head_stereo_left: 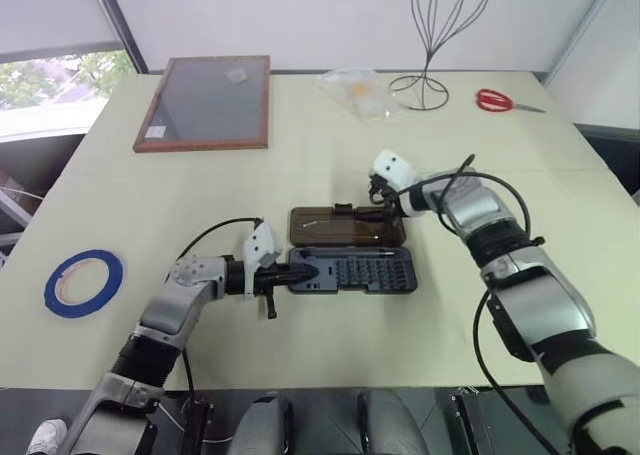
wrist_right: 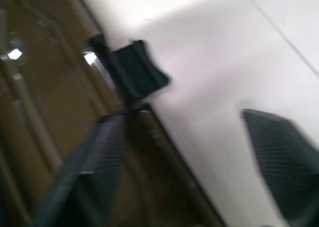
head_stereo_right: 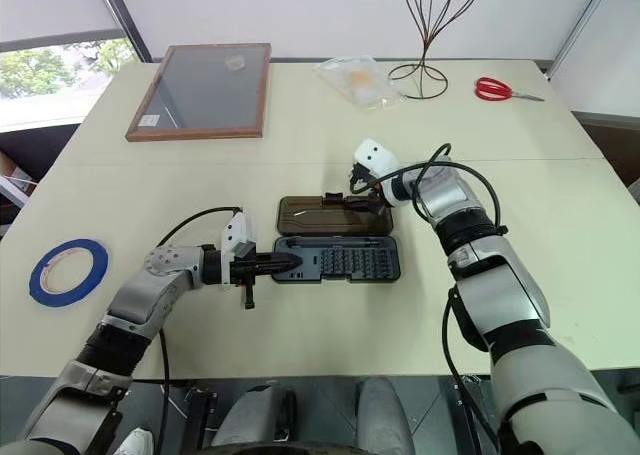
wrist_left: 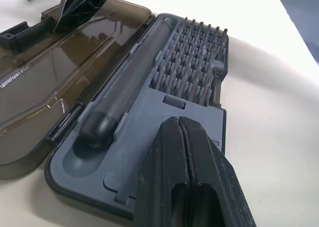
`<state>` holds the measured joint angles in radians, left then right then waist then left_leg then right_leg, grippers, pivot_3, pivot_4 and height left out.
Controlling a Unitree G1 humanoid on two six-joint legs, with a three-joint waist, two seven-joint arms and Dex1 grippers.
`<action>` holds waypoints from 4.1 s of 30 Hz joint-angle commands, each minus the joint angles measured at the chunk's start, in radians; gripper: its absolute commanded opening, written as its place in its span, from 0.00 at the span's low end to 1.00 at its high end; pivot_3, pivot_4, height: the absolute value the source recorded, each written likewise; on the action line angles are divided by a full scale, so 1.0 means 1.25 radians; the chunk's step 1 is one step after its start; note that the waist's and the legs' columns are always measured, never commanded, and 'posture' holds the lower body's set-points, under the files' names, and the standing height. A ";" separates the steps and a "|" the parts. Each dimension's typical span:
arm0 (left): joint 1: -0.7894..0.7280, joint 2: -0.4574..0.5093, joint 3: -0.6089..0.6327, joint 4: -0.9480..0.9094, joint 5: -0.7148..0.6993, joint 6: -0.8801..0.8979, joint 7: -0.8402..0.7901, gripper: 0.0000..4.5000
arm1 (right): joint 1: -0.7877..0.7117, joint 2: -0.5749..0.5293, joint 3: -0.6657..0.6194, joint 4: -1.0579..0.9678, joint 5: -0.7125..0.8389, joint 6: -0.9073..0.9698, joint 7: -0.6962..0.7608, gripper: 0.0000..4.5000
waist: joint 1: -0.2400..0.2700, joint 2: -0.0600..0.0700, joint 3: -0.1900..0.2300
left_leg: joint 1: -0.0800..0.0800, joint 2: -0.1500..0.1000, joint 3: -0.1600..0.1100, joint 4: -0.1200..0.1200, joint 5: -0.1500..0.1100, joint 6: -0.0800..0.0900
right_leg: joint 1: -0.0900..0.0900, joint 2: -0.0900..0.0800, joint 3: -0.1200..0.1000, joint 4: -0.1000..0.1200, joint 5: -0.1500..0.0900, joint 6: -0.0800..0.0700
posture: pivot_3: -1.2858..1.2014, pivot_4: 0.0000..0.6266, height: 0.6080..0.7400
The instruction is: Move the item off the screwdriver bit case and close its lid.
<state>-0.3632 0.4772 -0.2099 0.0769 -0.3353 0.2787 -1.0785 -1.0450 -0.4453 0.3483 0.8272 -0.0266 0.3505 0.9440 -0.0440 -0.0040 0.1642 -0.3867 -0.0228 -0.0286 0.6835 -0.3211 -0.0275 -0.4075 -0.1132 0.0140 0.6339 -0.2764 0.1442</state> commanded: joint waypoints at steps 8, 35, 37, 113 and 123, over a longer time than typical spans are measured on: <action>-0.008 0.002 0.020 0.024 0.016 0.004 0.020 0.00 | 0.006 -0.018 0.008 0.009 -0.074 -0.021 0.032 0.00 | 0.001 -0.001 0.000 | 0.010 0.000 0.000 -0.001 -0.002 0.005 | 0.010 0.000 0.000 0.000 0.000 0.000 | 0.52 0.24 1.00; -0.011 -0.003 0.032 0.031 0.022 -0.002 0.029 0.00 | -0.038 -0.009 -0.033 0.001 -0.090 -0.020 0.055 0.28 | 0.000 0.000 0.000 | 0.010 0.000 0.000 -0.001 0.000 0.002 | 0.008 -0.001 0.000 0.000 0.000 0.000 | 0.52 0.24 1.00; -0.011 -0.002 0.033 0.030 0.022 -0.002 0.028 0.00 | -0.048 -0.006 -0.040 0.003 -0.084 -0.013 0.053 0.16 | 0.000 0.000 0.000 | 0.009 0.000 0.000 -0.002 0.000 0.002 | 0.008 -0.001 0.000 0.000 0.000 0.000 | 0.52 0.24 1.00; 0.005 0.001 0.050 0.016 0.032 -0.012 0.054 0.00 | -0.132 0.077 -0.046 0.320 -0.192 -0.189 0.012 0.01 | -0.009 0.000 -0.001 | 0.012 0.001 0.001 -0.003 0.000 0.001 | 0.010 0.000 0.000 0.000 0.000 0.000 | 0.52 0.24 1.00; 0.011 0.002 0.057 0.011 0.033 -0.013 0.061 0.00 | -0.118 0.084 -0.029 0.324 -0.214 -0.208 0.033 0.01 | -0.013 0.000 -0.001 | 0.012 0.001 0.000 -0.003 0.000 0.001 | 0.009 0.000 0.000 0.001 0.000 -0.001 | 0.52 0.24 1.00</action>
<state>-0.3574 0.4717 -0.1518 0.1056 -0.2966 0.2671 -1.0065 -1.2215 -0.3514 0.2847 1.2002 -0.2609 0.0805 0.9805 -0.0600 -0.0042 0.1633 -0.3721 -0.0210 -0.0283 0.6804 -0.3209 -0.0263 -0.3955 -0.1136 0.0145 0.6348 -0.2759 0.1433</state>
